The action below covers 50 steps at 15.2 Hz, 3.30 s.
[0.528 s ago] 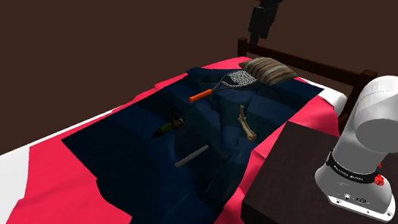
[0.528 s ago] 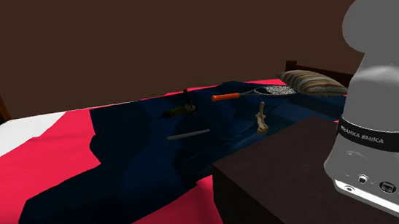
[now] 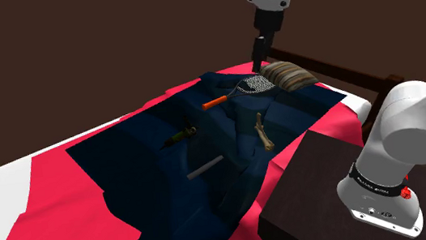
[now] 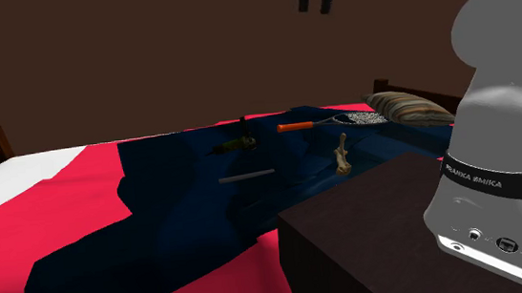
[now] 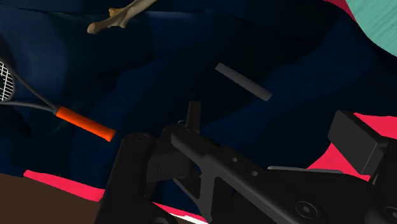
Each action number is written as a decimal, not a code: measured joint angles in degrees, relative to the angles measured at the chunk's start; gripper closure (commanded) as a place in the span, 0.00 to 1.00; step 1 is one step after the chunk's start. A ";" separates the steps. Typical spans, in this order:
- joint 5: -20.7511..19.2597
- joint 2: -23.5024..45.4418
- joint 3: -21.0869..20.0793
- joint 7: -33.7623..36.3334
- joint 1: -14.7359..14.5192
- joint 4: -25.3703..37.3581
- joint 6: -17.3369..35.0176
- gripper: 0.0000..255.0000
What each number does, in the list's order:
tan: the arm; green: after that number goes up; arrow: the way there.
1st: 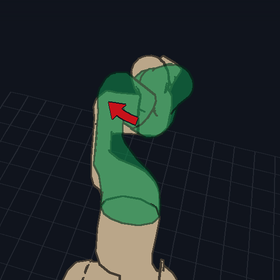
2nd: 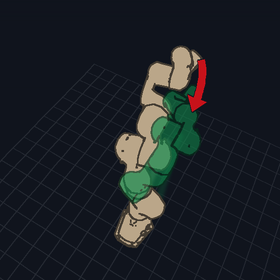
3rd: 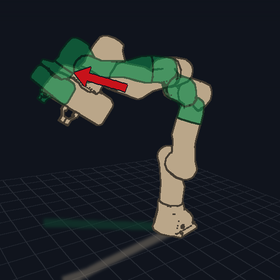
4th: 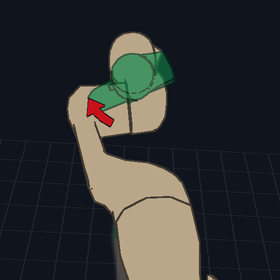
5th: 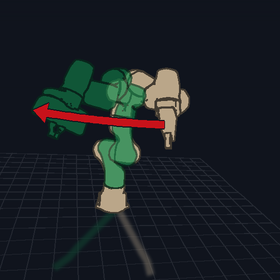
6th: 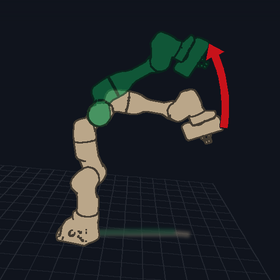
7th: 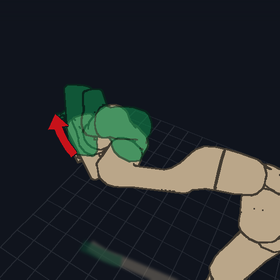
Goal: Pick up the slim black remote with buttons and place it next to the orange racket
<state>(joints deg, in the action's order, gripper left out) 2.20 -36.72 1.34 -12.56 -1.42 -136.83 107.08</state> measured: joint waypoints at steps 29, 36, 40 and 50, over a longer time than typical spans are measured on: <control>-5.68 54.78 -3.04 -26.75 -9.40 6.85 45.50 0.00; -10.46 69.77 -3.13 -29.87 -12.12 15.89 50.79 0.00; -11.87 75.33 -2.78 -30.55 -13.13 19.11 52.97 0.00; -12.22 79.71 -2.30 -30.46 -13.37 21.38 55.13 0.00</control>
<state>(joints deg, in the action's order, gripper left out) -10.01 42.99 -0.96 -43.02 -14.79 -115.45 162.22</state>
